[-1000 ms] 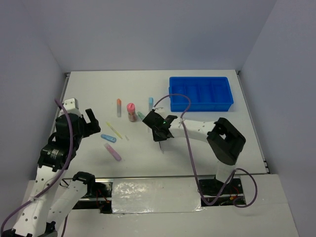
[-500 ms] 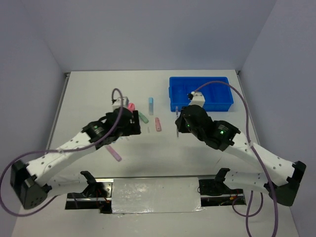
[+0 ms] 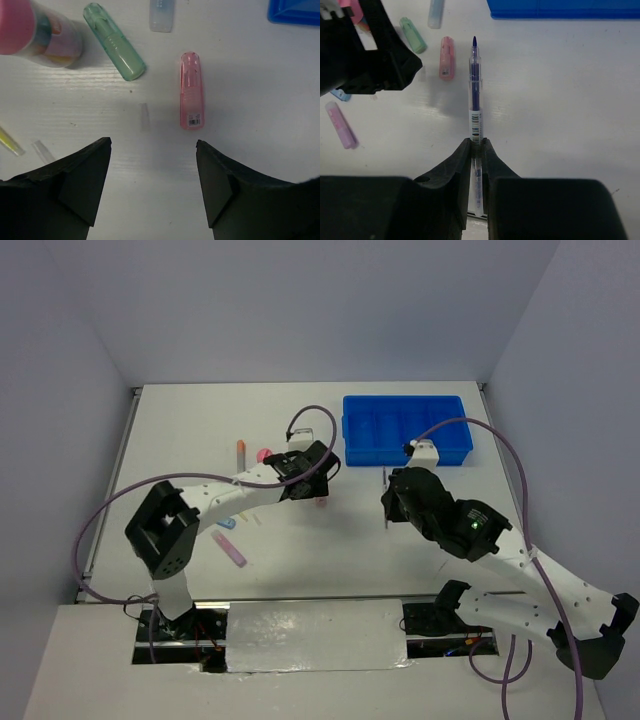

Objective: Sort the stationery into containers
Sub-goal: Close the pen cap on the pen.

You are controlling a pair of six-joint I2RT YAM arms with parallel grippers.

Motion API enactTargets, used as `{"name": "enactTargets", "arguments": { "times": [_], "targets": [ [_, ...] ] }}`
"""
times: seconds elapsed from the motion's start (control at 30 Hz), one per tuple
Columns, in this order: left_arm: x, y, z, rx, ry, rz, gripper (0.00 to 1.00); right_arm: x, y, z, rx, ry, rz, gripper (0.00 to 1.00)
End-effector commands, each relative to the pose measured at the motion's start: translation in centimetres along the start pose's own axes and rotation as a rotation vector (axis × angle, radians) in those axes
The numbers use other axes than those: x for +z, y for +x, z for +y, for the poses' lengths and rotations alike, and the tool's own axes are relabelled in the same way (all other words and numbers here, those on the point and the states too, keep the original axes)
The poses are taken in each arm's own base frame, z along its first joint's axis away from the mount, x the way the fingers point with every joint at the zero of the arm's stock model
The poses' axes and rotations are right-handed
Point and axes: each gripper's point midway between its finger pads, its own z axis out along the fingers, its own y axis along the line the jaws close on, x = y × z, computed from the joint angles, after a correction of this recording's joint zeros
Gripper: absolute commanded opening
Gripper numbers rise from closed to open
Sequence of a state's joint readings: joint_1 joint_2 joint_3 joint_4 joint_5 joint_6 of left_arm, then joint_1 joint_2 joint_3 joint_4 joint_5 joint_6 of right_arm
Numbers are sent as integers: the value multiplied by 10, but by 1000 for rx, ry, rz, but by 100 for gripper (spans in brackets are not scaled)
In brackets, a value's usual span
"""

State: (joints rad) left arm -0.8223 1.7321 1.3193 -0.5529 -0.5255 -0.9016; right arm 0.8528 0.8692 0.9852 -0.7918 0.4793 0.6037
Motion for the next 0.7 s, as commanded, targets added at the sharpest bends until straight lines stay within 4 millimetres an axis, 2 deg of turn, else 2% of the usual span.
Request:
{"name": "enactTargets", "arguments": {
  "times": [0.0, 0.07, 0.4, 0.67],
  "targets": [
    [14, 1, -6, -35, -30, 23, 80, 0, -3, -6, -16, 16, -24, 0],
    [19, 2, -7, -43, -37, 33, 80, 1, -1, -7, -25, 20, -13, 0],
    [48, 24, 12, -63, -96, 100, 75, 3, 0, -4, -39, 1, -16, 0],
    [61, 35, 18, -60, -120, 133, 71, 11, 6, 3, -52, -12, 10, 0]
  ]
}}
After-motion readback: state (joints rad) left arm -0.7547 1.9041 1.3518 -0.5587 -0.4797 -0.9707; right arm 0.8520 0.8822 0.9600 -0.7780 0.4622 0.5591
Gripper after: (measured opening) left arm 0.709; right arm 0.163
